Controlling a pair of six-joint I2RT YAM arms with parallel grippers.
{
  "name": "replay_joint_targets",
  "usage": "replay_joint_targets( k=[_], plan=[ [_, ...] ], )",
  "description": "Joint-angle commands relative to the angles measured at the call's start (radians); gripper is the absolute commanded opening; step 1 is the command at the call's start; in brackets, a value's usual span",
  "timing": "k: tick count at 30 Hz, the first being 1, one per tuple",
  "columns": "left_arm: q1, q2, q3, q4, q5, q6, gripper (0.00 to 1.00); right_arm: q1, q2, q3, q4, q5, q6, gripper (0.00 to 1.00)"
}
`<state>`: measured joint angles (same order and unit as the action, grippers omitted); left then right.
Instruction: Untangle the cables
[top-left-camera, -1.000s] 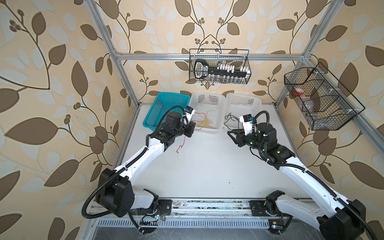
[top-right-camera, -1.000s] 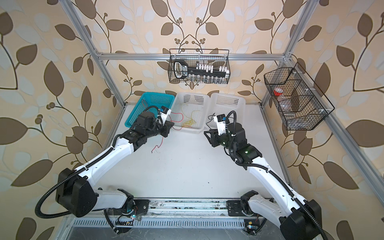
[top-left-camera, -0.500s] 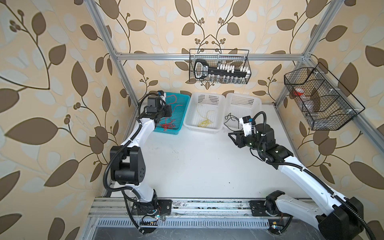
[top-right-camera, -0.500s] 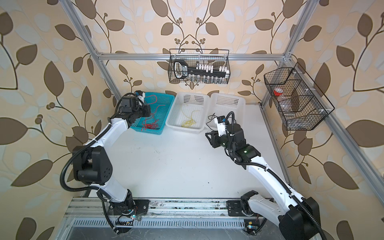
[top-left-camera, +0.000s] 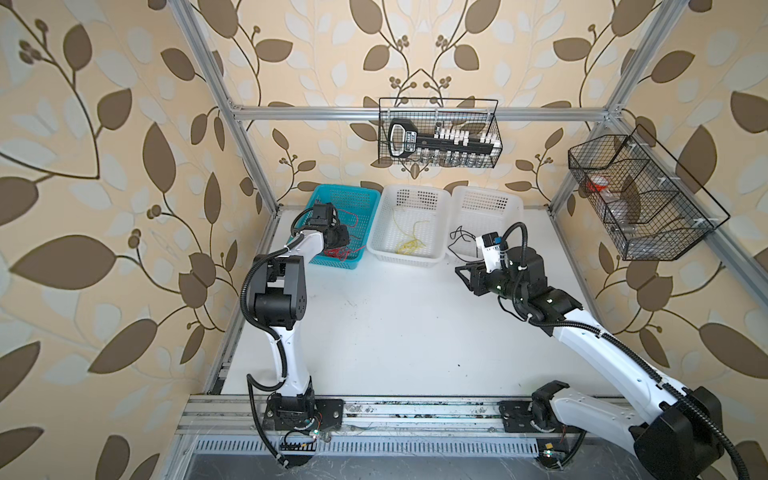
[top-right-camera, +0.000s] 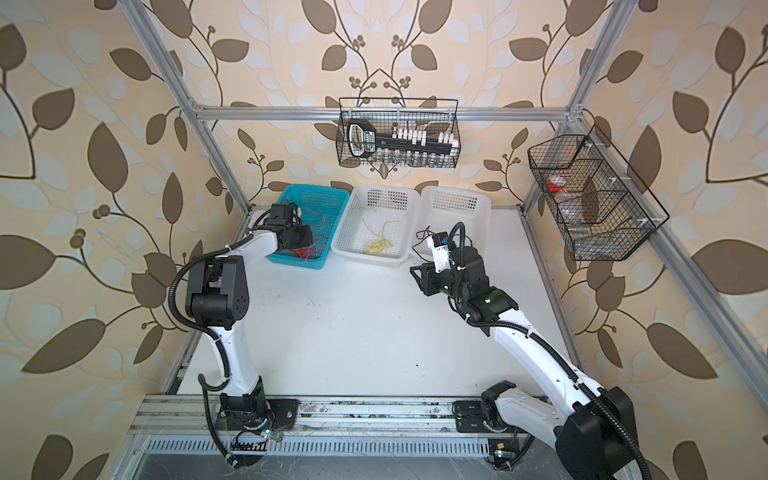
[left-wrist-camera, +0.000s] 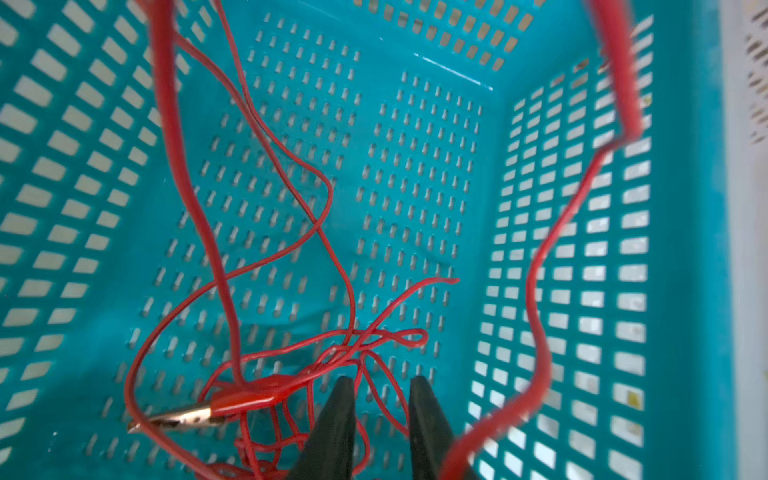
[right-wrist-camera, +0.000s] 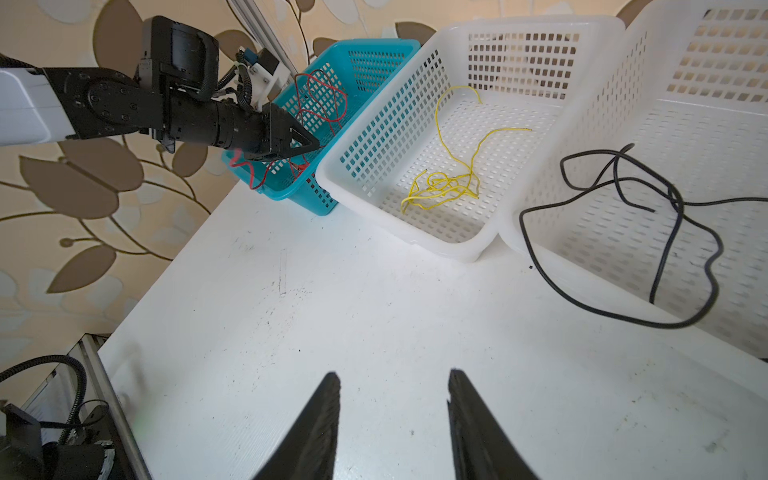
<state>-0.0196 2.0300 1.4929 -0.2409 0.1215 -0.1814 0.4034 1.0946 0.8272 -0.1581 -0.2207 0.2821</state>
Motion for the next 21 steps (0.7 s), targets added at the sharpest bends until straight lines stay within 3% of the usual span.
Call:
replay_joint_targets(
  k=[1,4,6,7,14,21],
  plan=[
    [-0.002,-0.008,0.041,-0.014,-0.005,-0.008,0.46,-0.003,0.006,-0.014,-0.005,0.012,-0.023,0.43],
    [-0.002,-0.018,0.046,-0.015,-0.009,0.003,0.7,-0.003,0.008,-0.015,-0.004,0.016,-0.025,0.43],
    [-0.003,-0.031,0.052,-0.021,-0.019,0.009,0.94,-0.003,0.008,-0.017,-0.005,0.017,-0.025,0.43],
    [-0.003,-0.039,0.052,-0.021,-0.023,0.013,0.99,-0.003,0.01,-0.02,-0.004,0.018,-0.027,0.43],
    [-0.002,-0.095,0.065,-0.051,-0.033,0.024,0.99,-0.003,0.007,-0.035,-0.003,0.062,-0.02,0.43],
    [-0.003,-0.231,-0.015,-0.016,-0.086,0.011,0.99,-0.012,-0.019,-0.047,-0.042,0.291,-0.004,0.49]
  ],
)
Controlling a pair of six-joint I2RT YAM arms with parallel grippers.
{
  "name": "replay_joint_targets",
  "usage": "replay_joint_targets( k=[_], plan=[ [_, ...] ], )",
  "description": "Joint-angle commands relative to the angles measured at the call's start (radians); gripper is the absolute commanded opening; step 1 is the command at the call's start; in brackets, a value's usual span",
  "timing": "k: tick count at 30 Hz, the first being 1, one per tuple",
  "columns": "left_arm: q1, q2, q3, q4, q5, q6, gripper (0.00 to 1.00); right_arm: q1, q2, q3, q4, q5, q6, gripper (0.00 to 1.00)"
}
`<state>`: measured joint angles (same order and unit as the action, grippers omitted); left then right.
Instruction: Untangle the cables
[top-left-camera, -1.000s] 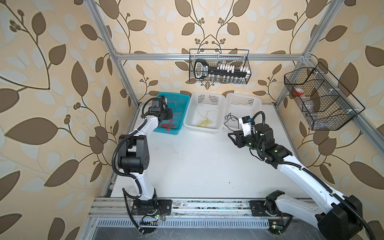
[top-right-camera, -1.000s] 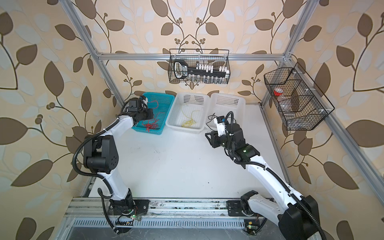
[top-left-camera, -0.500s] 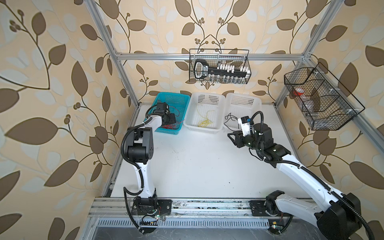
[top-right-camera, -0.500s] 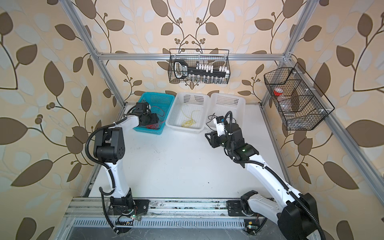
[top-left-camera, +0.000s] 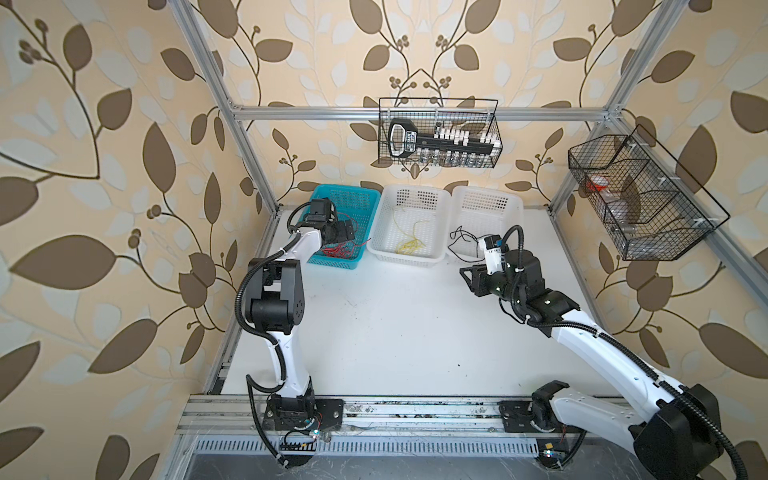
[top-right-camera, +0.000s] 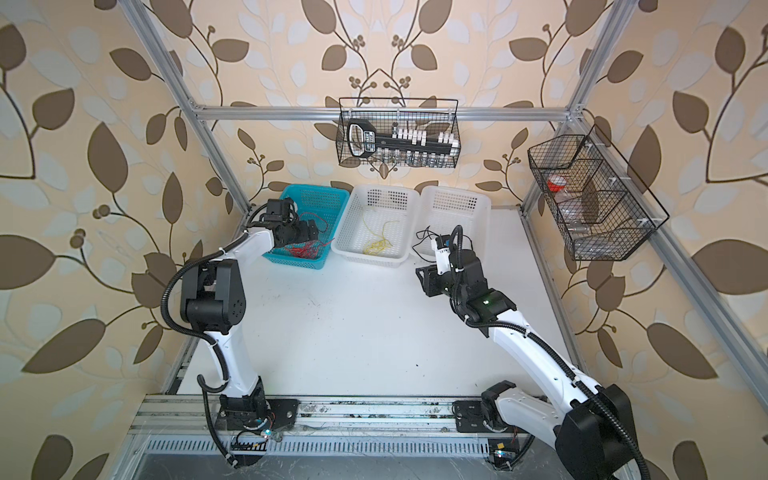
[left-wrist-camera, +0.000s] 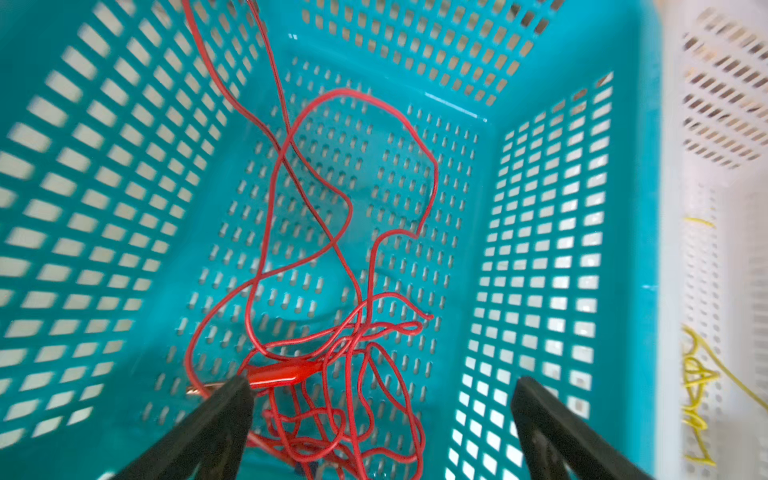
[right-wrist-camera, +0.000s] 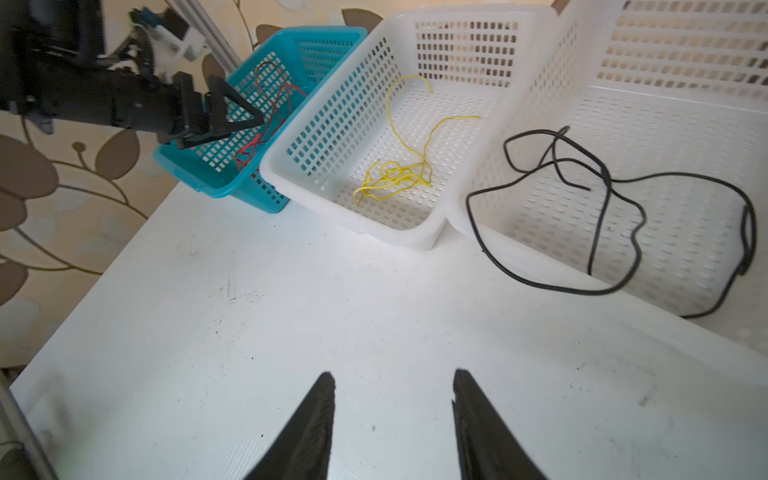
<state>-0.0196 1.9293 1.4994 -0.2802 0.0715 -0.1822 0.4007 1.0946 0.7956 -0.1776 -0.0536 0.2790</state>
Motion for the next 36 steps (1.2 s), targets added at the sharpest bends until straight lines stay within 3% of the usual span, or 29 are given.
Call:
replay_joint_targets(
  k=[1,5,12,17,21,29,31,36],
  plan=[
    [-0.002,-0.155,-0.038,0.028,-0.038,0.012,0.99,-0.008,-0.021,-0.014,-0.025,0.139,-0.005,0.5],
    [-0.002,-0.272,-0.15,0.06,-0.049,-0.007,0.99,-0.013,-0.034,-0.017,-0.023,0.228,-0.035,0.61],
    [-0.003,-0.555,-0.45,0.123,-0.175,-0.011,0.99,-0.028,-0.109,-0.158,0.165,0.438,-0.127,1.0],
    [-0.003,-0.679,-0.628,0.143,-0.281,-0.038,0.99,-0.074,-0.091,-0.246,0.287,0.587,-0.216,1.0],
    [-0.002,-0.73,-0.764,0.241,-0.339,-0.039,0.99,-0.132,-0.019,-0.312,0.415,0.619,-0.248,1.0],
    [-0.003,-0.764,-0.979,0.496,-0.415,0.058,0.99,-0.146,0.209,-0.466,0.91,0.657,-0.337,1.0],
    [-0.002,-0.745,-1.037,0.596,-0.393,0.087,0.99,-0.155,0.231,-0.482,1.005,0.618,-0.372,1.0],
    [-0.001,-0.663,-1.155,0.892,-0.318,0.131,0.99,-0.275,0.207,-0.576,1.122,0.455,-0.276,1.0]
  ],
)
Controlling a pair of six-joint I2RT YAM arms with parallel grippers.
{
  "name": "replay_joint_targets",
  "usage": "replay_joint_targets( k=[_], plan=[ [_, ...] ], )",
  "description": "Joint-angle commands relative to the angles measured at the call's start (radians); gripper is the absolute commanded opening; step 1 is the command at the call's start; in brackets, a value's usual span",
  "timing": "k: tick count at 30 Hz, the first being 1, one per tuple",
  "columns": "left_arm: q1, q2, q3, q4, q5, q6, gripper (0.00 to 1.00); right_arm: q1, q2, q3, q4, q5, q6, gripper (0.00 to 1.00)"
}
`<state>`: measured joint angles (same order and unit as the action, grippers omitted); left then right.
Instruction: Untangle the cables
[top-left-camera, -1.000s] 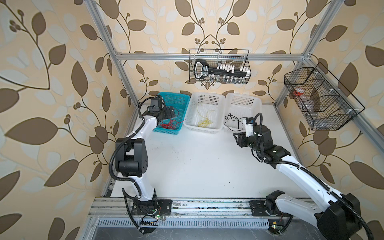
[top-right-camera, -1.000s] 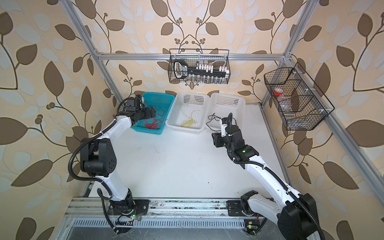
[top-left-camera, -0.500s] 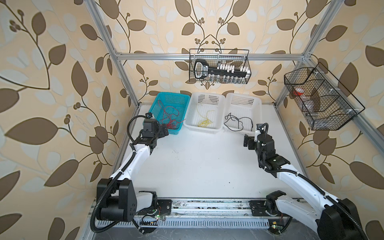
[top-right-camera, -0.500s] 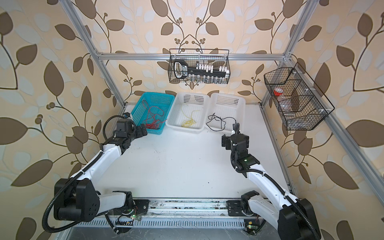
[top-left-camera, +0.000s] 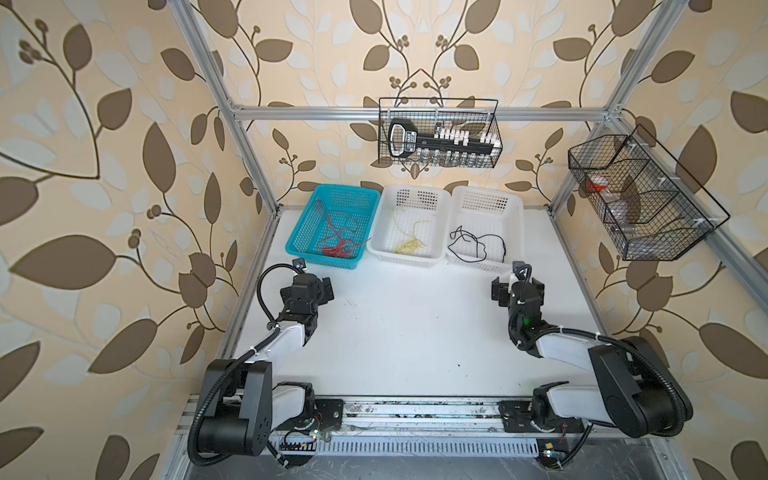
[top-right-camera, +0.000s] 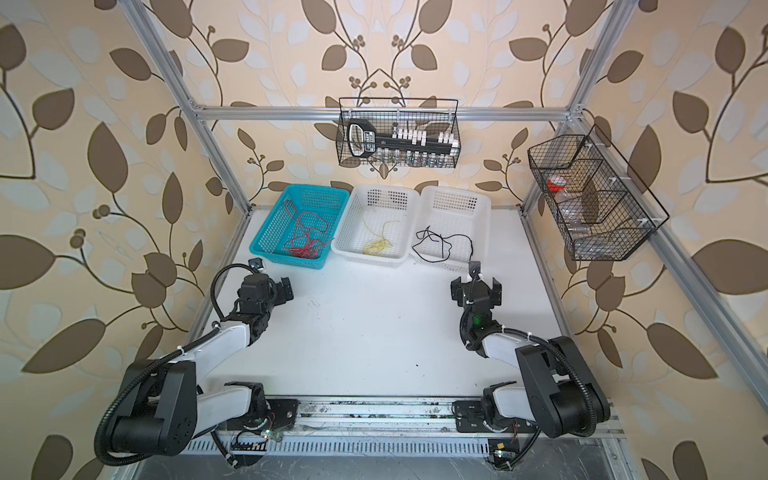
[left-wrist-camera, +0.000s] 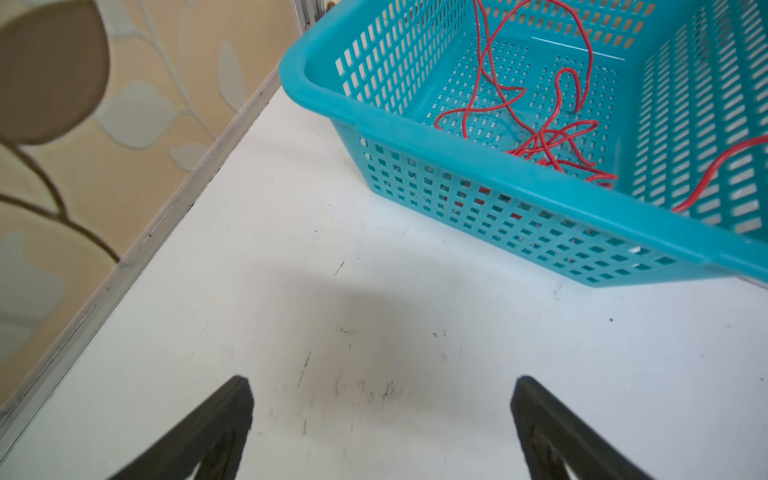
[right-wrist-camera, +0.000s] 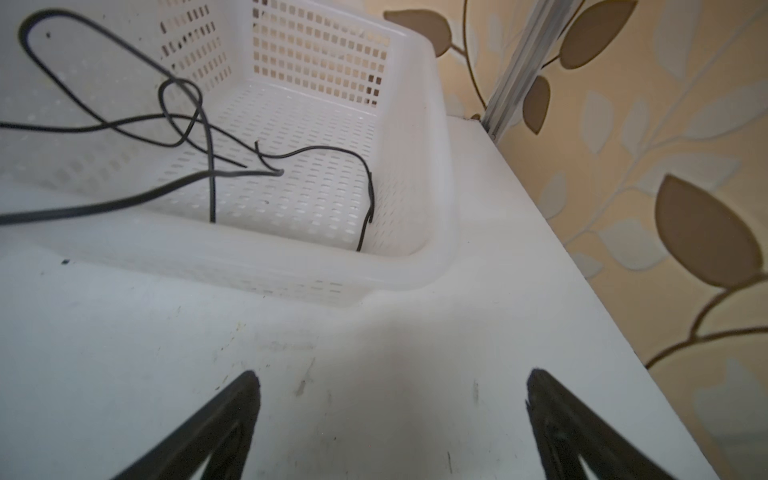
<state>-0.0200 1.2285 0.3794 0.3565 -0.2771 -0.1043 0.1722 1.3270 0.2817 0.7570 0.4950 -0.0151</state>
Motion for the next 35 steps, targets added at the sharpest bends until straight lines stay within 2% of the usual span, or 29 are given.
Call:
replay_joint_targets(
  k=[1,4,6,7,8,10,11,12,14,35],
  plan=[
    [-0.001,0.048,-0.036,0.27,0.048,0.061,0.99,-0.063,-0.037,-0.098,0.235,-0.1,0.038,1.0],
    [0.007,0.094,-0.066,0.391,0.092,0.083,0.99,-0.066,-0.044,-0.169,0.344,-0.128,0.037,1.0],
    [0.012,0.18,-0.091,0.508,0.131,0.094,0.99,-0.064,0.059,-0.193,0.509,-0.131,0.01,1.0],
    [0.013,0.24,-0.097,0.564,0.153,0.109,0.99,-0.04,0.04,-0.167,0.426,-0.097,0.008,1.0],
    [0.013,0.274,-0.085,0.587,0.169,0.118,0.99,-0.067,0.007,-0.153,0.345,-0.138,0.037,1.0],
    [0.016,0.243,-0.051,0.467,0.174,0.113,0.99,-0.099,0.039,-0.141,0.371,-0.148,0.051,1.0],
    [0.017,0.245,-0.043,0.449,0.164,0.11,0.99,-0.099,0.023,-0.129,0.324,-0.146,0.067,1.0],
    [0.016,0.262,-0.037,0.466,0.142,0.103,0.99,-0.102,0.017,-0.132,0.321,-0.15,0.071,1.0],
    [0.02,0.266,0.015,0.363,0.086,0.065,0.99,-0.102,0.034,-0.137,0.355,-0.154,0.059,1.0],
    [0.035,0.267,0.018,0.357,0.103,0.058,0.99,-0.088,0.03,-0.137,0.354,-0.148,0.047,1.0]
  ],
)
